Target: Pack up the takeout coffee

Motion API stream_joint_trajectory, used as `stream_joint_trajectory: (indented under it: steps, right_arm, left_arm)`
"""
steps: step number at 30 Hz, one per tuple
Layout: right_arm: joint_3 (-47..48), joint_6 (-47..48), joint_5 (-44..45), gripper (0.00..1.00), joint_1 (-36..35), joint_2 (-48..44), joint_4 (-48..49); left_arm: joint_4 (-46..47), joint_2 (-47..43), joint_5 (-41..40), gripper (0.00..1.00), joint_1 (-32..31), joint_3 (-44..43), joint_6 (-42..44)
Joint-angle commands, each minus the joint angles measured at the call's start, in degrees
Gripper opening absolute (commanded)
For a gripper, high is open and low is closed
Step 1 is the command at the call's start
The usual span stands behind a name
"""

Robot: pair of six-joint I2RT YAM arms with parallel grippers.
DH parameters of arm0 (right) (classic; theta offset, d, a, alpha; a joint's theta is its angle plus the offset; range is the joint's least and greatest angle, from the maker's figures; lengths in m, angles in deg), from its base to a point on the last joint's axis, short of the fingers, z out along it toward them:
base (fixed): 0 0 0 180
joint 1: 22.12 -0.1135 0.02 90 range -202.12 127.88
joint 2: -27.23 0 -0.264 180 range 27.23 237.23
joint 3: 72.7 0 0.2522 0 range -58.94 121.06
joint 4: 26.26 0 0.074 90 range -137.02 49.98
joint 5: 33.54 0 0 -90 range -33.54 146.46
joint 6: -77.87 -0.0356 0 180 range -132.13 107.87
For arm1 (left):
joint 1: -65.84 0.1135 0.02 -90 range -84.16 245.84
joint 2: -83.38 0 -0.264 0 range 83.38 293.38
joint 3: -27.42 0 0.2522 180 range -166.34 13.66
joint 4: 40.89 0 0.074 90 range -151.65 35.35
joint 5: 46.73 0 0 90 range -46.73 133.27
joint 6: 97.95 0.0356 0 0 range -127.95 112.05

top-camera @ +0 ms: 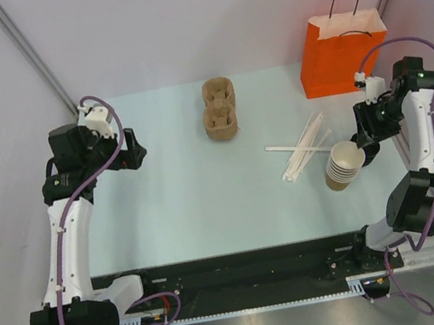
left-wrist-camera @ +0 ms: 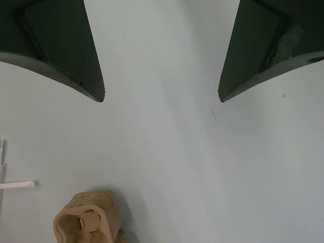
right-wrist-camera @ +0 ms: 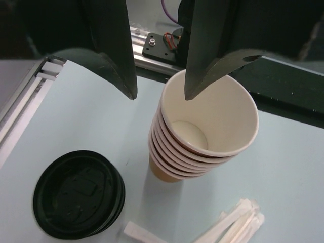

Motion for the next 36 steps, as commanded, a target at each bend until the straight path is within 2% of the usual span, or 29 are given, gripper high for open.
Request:
stream_joint_trajectory:
  steps: [1, 5, 9, 10, 12, 14, 25, 30, 36]
  right_arm:
    - [-2.0, -2.2, 2.8, 0.42, -2.2, 0.7, 0.4]
    - [-3.5, -2.9, 4.0, 0.31, -2.9, 1.2, 1.5]
    - [-4.1, -2.9, 4.4, 0.26, -3.6, 1.5, 2.0]
    - [-4.1, -2.9, 4.4, 0.2, -3.7, 1.5, 2.0]
    - [-4.1, -2.9, 4.6, 0.14, -3.9, 1.3, 1.9]
    - [-4.1, -2.9, 3.9, 0.01, -4.0, 1.0, 1.6]
    - [0.7, -2.2, -0.8, 0.0, -2.4, -2.6, -5.1]
    - [4.7, -2.0, -3.8, 0.0, -0.6, -1.8, -7.9]
    - [4.6, -1.5, -9.6, 0.0, 0.9, 0.7, -9.8]
  left_arm:
    - [0.7, -1.3, 0.7, 1.0, -0.4, 0.4, 0.8]
    - [0.6, -1.3, 1.1, 1.0, -0.3, 0.8, 0.9]
    - [0.5, -1.1, 1.4, 1.0, -0.4, 1.0, 0.9]
    - [0.5, -0.9, 1.5, 0.99, -0.4, 1.0, 1.0]
    - [0.6, -0.7, 1.3, 0.99, -0.4, 1.0, 0.9]
    - [0.7, -0.6, 1.5, 0.99, -0.4, 1.0, 0.9]
    - [1.1, 1.6, 2.9, 1.0, -0.4, 0.1, 0.3]
    - [1.3, 2.7, 4.2, 0.99, -0.4, -0.2, 0.1]
    - [1.3, 3.4, 7.3, 0.99, -0.5, -0.7, 0.0]
